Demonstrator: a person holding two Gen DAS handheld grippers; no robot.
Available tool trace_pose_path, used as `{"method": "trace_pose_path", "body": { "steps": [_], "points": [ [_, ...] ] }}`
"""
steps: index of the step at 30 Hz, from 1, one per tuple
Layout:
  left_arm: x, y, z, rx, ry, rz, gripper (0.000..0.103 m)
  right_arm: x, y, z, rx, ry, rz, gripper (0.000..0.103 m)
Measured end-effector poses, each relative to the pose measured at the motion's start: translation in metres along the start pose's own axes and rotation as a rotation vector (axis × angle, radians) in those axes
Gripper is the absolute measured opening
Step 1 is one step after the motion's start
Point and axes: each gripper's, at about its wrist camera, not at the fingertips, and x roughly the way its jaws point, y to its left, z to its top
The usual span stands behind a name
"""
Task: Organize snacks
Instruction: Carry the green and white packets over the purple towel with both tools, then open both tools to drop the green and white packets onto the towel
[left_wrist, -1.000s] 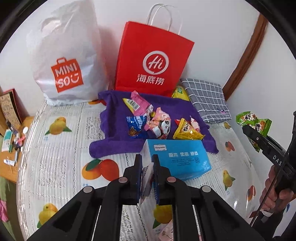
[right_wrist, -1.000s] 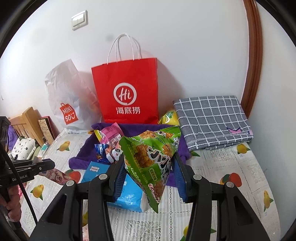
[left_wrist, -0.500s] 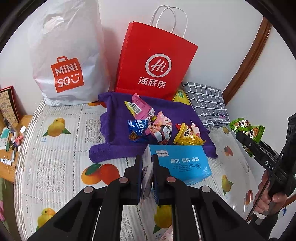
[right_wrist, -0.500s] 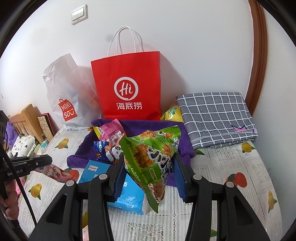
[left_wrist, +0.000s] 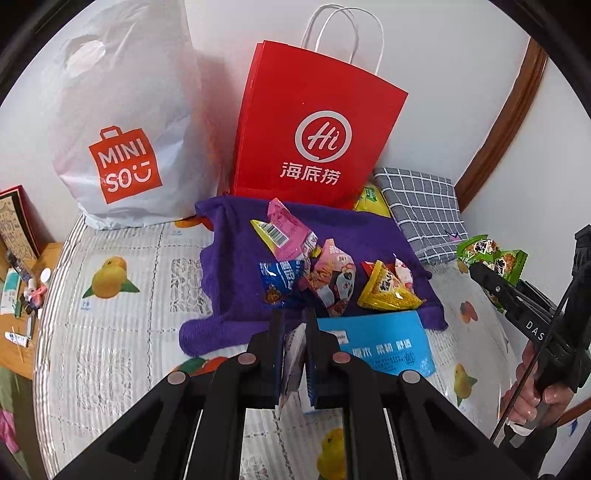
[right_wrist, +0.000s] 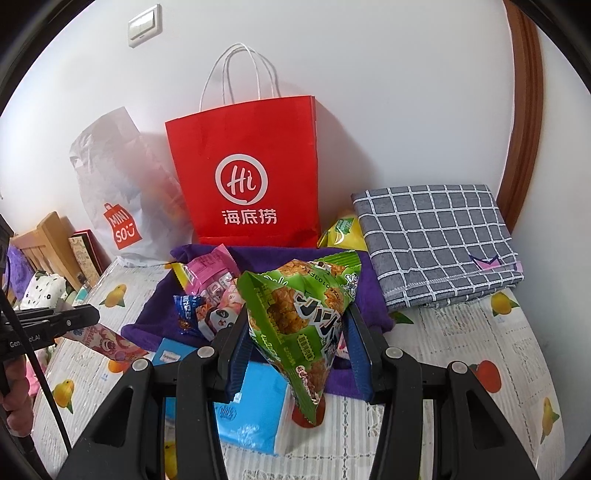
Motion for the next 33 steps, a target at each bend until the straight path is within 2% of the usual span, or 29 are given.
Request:
{"method": "trace_pose_path", "body": {
  "steps": [19, 27, 33],
  "points": [
    [0.029, 0.012, 0.043, 0.014, 0.01, 0.045, 0.01, 0.046, -0.014, 0.039, 0.015, -0.008, 0.018, 0.047],
    [0.054, 0.017, 0.052, 0.023, 0.06, 0.073, 0.01, 0.063, -0.013, 0.042, 0.005, 0.0, 0.024, 0.047],
    [0.083, 0.022, 0.055, 0.006, 0.116, 0.092, 0.01, 0.094, -0.011, 0.033, -0.005, 0.063, 0.046, 0.047]
  ]
}}
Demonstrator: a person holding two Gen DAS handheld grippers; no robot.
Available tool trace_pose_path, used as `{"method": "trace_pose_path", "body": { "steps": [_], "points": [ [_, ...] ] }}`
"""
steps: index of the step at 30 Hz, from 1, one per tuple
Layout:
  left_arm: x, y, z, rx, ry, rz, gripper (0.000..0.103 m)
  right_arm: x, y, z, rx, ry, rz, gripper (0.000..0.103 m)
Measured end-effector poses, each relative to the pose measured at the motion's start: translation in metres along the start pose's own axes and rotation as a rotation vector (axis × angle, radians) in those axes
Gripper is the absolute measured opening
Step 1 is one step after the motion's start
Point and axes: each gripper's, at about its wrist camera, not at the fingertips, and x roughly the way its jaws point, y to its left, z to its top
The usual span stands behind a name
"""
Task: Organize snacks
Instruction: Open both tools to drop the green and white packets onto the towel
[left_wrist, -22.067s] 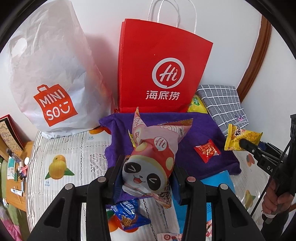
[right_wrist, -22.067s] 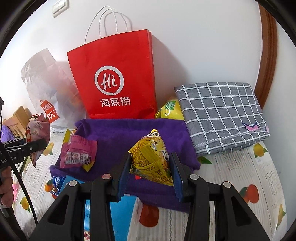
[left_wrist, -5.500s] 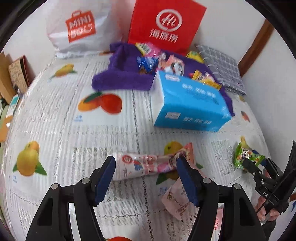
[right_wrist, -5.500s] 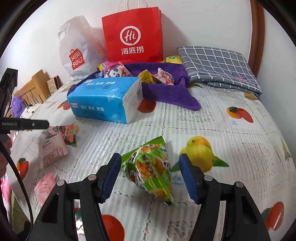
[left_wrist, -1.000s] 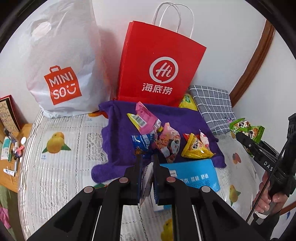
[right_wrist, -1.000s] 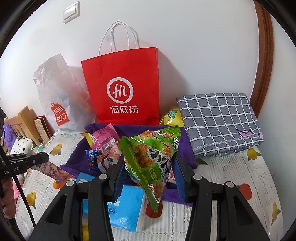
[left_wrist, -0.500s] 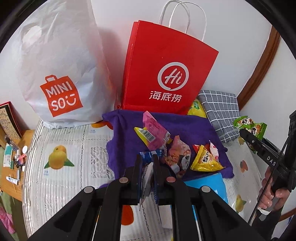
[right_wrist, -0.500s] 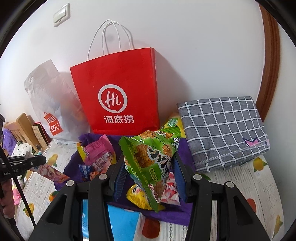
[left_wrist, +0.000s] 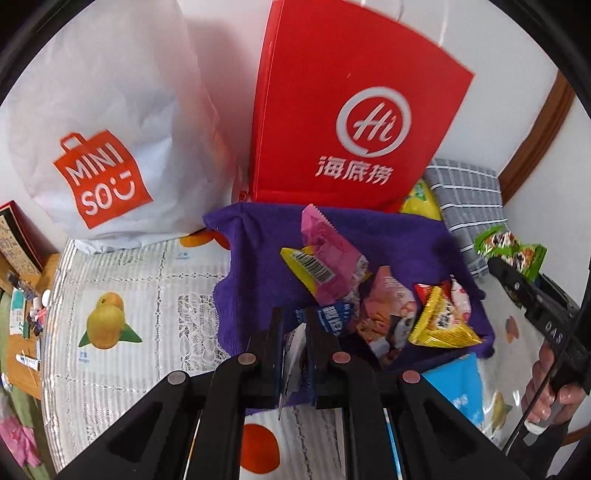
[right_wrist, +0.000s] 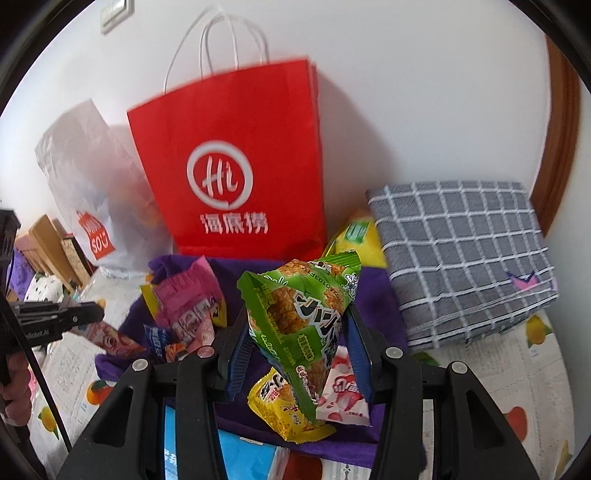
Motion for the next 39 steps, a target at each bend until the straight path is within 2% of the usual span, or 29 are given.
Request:
{"method": "trace_pose_path", "body": {
  "steps": [3, 14, 17, 19, 21, 25, 32, 39],
  "points": [
    [0.013, 0.0, 0.002, -0.006, 0.021, -0.017, 0.01, 0.017, 0.003, -0.006, -0.012, 0.038, 0.01, 0.047],
    [0.034, -0.005, 0.02, -0.059, 0.009, -0.072, 0.014, 0.053, 0.002, -0.02, 0.01, 0.112, 0.036, 0.048],
    [0.043, -0.002, 0.019, -0.086, 0.04, -0.1, 0.017, 0.057, 0.001, -0.021, 0.015, 0.132, 0.034, 0.051],
    [0.051, 0.0, 0.015, -0.1, 0.075, -0.122, 0.035, 0.058, -0.001, -0.021, 0.017, 0.133, 0.051, 0.057],
    [0.052, -0.001, 0.012, -0.093, 0.074, -0.1, 0.044, 0.054, -0.001, -0.02, 0.015, 0.119, 0.044, 0.066],
    [0.037, -0.003, 0.011, -0.072, 0.017, -0.095, 0.061, 0.039, 0.002, -0.016, -0.01, 0.066, 0.025, 0.074],
    [0.013, -0.007, 0.012, -0.049, -0.02, -0.086, 0.061, 0.018, 0.008, -0.012, -0.035, 0.022, 0.013, 0.074],
    [-0.004, -0.007, -0.006, -0.022, -0.007, -0.077, 0.061, -0.009, 0.016, -0.02, -0.054, -0.006, 0.009, 0.074]
  ]
}}
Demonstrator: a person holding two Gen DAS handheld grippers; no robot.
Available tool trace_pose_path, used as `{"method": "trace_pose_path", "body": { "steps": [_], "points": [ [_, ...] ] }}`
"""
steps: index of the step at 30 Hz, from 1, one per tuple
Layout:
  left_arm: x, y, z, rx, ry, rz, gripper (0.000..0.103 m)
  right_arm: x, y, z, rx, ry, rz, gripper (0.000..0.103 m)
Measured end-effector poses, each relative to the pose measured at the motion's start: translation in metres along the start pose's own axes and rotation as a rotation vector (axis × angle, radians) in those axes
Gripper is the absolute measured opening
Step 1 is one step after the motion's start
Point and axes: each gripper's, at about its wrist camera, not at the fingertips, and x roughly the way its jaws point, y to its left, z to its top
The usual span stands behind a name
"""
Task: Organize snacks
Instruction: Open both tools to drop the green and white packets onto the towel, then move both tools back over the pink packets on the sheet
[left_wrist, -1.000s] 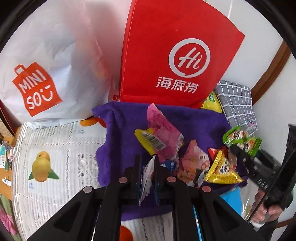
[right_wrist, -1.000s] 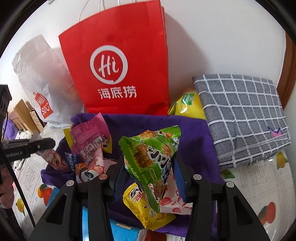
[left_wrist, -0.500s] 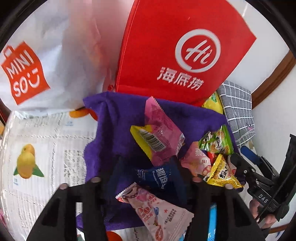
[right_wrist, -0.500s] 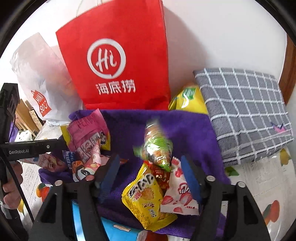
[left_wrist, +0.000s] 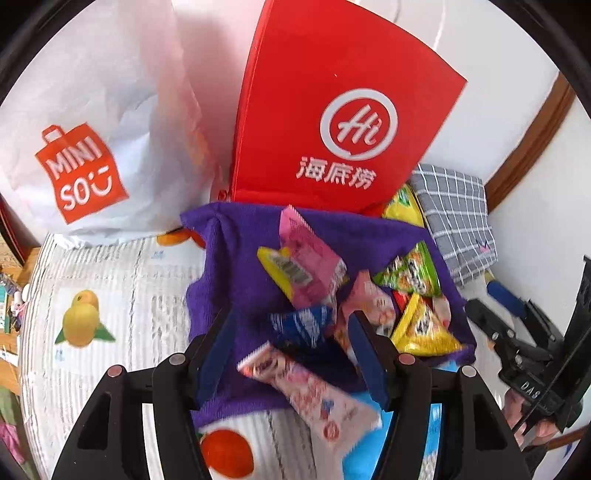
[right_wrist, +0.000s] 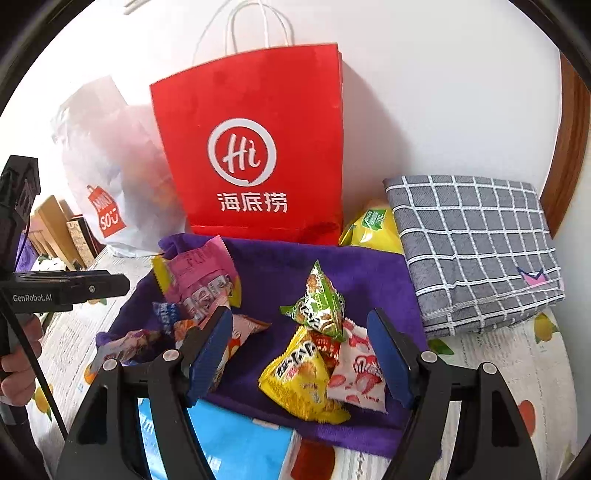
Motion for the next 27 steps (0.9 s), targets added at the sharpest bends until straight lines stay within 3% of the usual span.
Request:
{"method": "trace_pose_path", "body": {
  "steps": [5, 11, 15, 19, 22, 27],
  "points": [
    [-0.018, -0.014, -0.032, 0.044, 0.01, -0.101, 0.061, -0.02, 0.005, -0.012, -0.013, -0.007, -0.011, 0.074],
    [-0.017, -0.029, -0.06, 0.087, 0.023, -0.07, 0.06, -0.028, 0.004, -0.028, -0.006, 0.005, -0.01, 0.074],
    [0.0, -0.028, -0.063, 0.081, 0.039, -0.024, 0.033, -0.028, -0.003, -0.036, 0.005, 0.016, -0.017, 0.074],
    [0.011, -0.02, -0.052, 0.045, 0.023, -0.061, 0.013, -0.031, -0.013, -0.042, 0.018, 0.013, -0.031, 0.074],
    [0.01, -0.021, -0.039, 0.038, -0.028, -0.056, 0.011, -0.032, -0.02, -0.047, 0.031, 0.013, -0.04, 0.074],
    [0.031, -0.027, -0.016, 0.038, -0.021, -0.053, 0.011, -0.029, -0.029, -0.049, 0.042, 0.015, -0.05, 0.074]
  ]
}}
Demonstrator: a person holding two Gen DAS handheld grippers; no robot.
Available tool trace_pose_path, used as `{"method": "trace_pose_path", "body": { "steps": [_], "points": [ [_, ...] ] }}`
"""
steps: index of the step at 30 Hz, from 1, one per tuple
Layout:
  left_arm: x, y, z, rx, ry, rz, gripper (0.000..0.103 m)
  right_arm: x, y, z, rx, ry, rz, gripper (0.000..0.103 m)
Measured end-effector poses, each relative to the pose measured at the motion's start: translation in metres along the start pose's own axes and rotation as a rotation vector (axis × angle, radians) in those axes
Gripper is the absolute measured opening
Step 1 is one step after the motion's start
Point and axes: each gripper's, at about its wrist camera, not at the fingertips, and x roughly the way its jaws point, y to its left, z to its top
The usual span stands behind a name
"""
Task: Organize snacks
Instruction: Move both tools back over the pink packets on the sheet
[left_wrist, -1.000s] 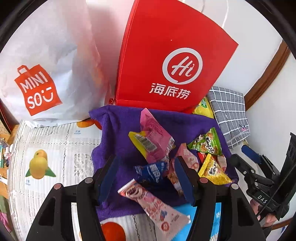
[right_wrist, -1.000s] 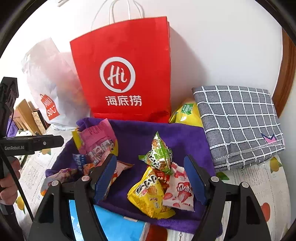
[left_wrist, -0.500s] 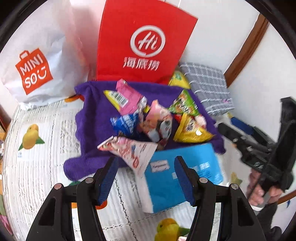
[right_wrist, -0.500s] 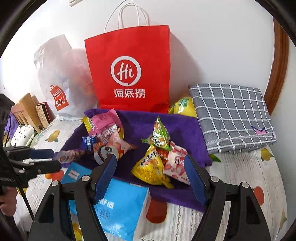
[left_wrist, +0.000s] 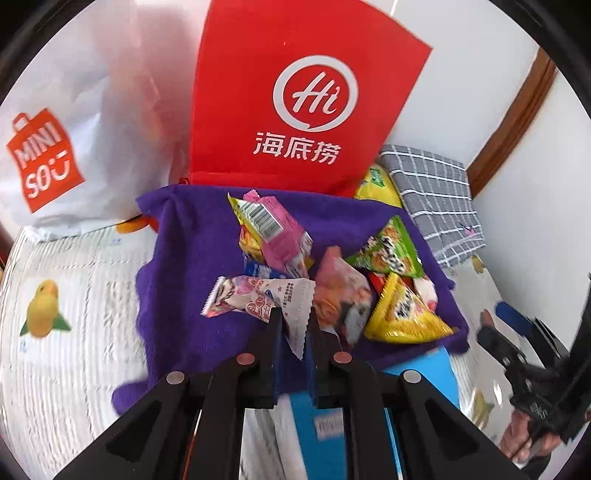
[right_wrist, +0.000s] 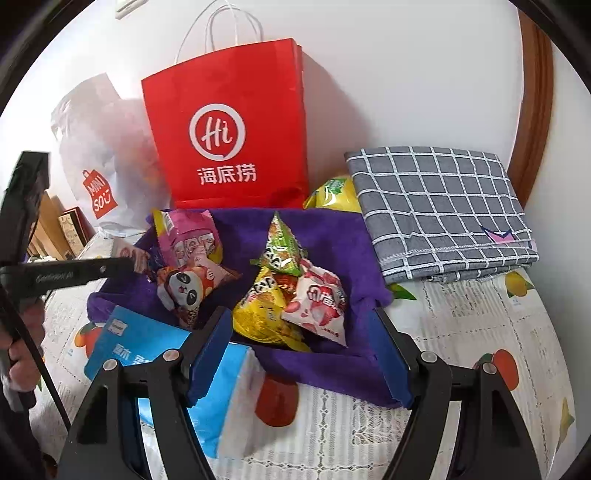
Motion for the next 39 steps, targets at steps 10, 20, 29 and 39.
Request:
{"method": "trace_pose_path", "body": {
  "steps": [10, 20, 29, 39],
  "points": [
    [0.025, -0.002, 0.003, 0.003, 0.092, 0.086, 0.049, -0.007, 0.0, -0.001, -0.01, -0.015, -0.003, 0.074],
    [-0.03, -0.001, -0.019, -0.025, 0.042, 0.053, 0.049, -0.044, 0.014, -0.018, -0.009, -0.043, -0.008, 0.074],
    [-0.085, -0.009, -0.055, -0.033, -0.014, 0.046, 0.049, -0.086, 0.027, -0.046, 0.015, -0.043, -0.02, 0.074],
    [-0.114, -0.003, -0.108, -0.048, -0.02, 0.077, 0.06, -0.116, 0.049, -0.093, 0.026, 0.013, 0.038, 0.074]
  ]
}}
